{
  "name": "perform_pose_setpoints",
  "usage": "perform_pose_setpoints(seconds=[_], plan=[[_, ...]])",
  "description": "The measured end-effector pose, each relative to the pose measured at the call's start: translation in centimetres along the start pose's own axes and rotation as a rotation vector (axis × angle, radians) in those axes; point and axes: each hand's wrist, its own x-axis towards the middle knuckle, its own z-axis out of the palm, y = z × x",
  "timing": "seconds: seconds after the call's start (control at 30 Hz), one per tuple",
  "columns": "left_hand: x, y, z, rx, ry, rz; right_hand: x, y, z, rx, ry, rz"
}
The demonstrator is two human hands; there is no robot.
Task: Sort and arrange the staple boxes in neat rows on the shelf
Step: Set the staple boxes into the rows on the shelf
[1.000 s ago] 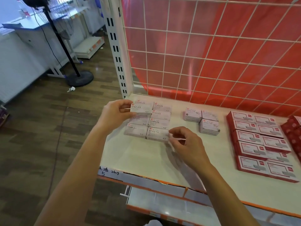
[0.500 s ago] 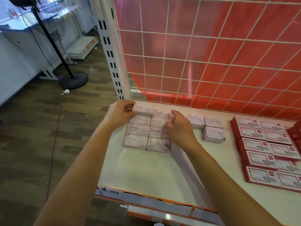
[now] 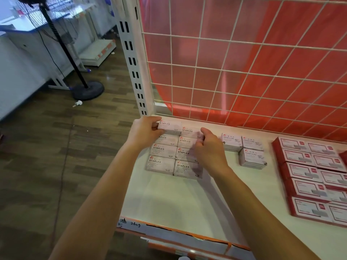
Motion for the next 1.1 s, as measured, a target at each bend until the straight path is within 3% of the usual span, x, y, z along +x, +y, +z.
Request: perform_pose_setpoints(seconds=[0.3,0.7,1.1], plan=[[-2.5,0.2,0.0,-0.072,-0.003,-0.219,-2.1,1.4,0.6,0.138,0.008,0.018],[-7.0,-0.6,2.1,-0.632,0.096,-0.249,-5.2,1.9,2.5,0.371,0.058,0.03],[-7.4,-0.3,2.4,-0.698,0.138,-0.237,-5.3,2.2,2.9,0.402,0.061,0.059]])
